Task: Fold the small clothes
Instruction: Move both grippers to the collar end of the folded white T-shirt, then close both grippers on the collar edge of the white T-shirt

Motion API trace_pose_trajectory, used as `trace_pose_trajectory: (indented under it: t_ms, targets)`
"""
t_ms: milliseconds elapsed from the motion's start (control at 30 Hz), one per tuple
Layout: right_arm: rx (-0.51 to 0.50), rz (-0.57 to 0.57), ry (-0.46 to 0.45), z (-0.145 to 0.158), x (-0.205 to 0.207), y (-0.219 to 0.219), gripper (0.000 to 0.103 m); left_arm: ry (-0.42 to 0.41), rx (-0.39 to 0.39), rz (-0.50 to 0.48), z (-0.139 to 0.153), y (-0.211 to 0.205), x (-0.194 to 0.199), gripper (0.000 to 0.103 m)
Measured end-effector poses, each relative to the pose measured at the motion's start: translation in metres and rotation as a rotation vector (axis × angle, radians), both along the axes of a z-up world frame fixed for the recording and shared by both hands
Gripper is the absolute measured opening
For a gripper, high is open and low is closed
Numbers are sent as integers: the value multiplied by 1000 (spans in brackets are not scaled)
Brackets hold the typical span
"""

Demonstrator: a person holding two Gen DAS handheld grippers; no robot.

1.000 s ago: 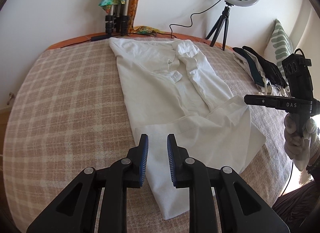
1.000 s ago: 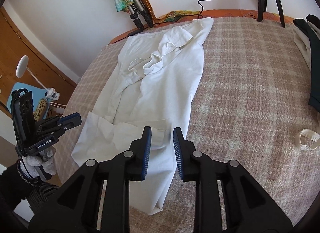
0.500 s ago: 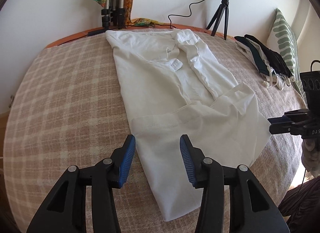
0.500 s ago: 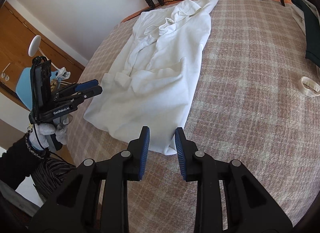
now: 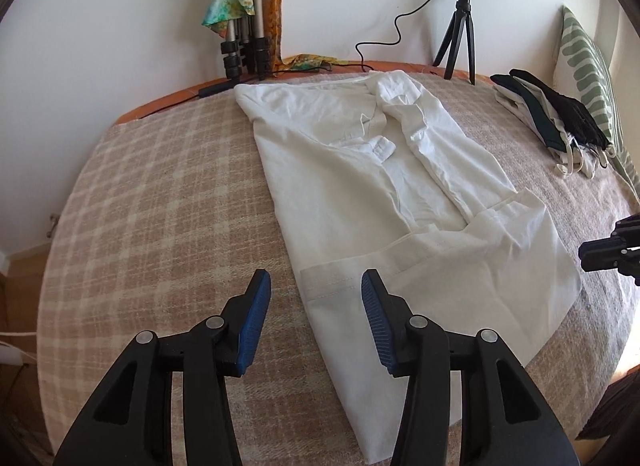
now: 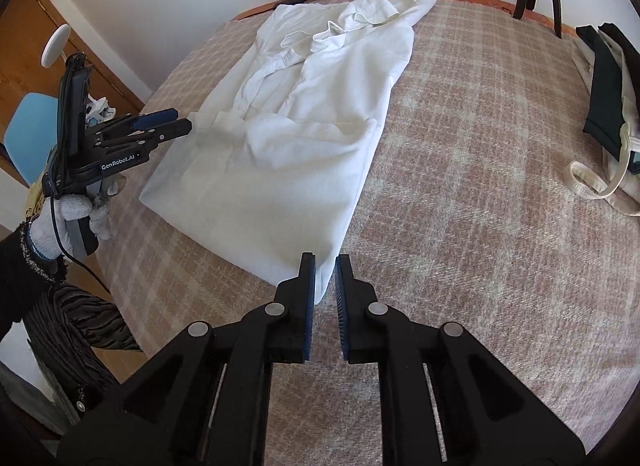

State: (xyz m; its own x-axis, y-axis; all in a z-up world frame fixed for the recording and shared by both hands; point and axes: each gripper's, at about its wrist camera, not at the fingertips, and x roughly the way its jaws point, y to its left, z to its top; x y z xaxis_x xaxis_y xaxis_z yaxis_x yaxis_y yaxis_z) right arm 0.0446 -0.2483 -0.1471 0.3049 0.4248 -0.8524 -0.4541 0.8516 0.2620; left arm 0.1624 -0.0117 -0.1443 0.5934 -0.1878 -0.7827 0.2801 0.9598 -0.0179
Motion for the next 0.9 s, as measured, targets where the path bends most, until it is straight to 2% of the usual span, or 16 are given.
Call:
trace_pose_trajectory:
  t_ms: [67, 133, 200, 367, 433, 600, 833, 900]
  targets:
    - [7, 3, -34, 10, 8, 4, 24, -10, -14, -13, 8, -2, 3, 47]
    - [10, 0, -60, 15, 17, 5, 27, -5, -47, -26, 15, 0, 10, 47]
    - [9, -20, -70, 19, 32, 4, 27, 3, -74, -32, 20, 4, 20, 47]
    - [46, -90, -69, 26, 89, -9, 27, -17, -68, -23, 33, 18, 50, 47]
    - [81, -109, -60, 30, 116, -17, 27, -14, -78, -20, 35, 25, 66, 52]
    - [123, -164, -62, 31, 184, -21, 27, 21, -156, 40, 28, 43, 117, 52]
    - [160, -249, -28, 8, 265, -10, 27, 53, -191, 76, 7, 49, 188, 53]
    - [176, -264, -21, 1, 282, -7, 27, 71, -230, 85, 0, 52, 205, 53]
